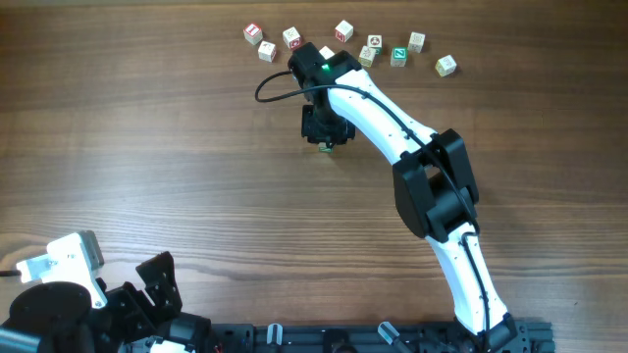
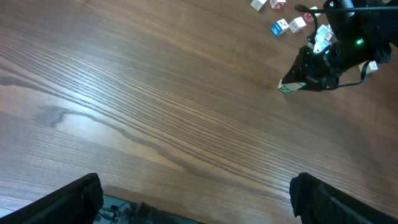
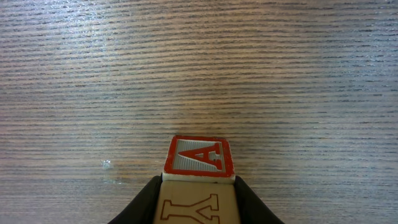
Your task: Form a tower
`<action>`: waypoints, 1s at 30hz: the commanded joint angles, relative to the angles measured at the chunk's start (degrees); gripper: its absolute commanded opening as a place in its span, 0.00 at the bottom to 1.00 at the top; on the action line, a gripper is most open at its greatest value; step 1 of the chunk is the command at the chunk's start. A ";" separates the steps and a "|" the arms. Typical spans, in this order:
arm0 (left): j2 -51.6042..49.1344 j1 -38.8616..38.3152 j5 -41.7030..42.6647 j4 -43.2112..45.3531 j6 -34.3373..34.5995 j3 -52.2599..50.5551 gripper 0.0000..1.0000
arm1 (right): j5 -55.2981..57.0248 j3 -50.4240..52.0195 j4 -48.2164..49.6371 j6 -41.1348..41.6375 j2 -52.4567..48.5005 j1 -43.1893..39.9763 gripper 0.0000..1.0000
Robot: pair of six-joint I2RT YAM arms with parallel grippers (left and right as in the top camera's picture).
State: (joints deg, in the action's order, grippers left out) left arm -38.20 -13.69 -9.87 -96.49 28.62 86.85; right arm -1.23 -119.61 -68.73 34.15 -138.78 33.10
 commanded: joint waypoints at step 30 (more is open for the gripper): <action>0.15 0.22 -0.70 0.00 0.33 0.00 1.00 | -0.11 0.00 0.90 -3.28 -1.55 -0.17 0.72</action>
State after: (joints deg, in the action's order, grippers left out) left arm -38.20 -13.69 -9.87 -96.49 28.62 86.85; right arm -1.26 -119.61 -67.90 30.74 -138.78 33.10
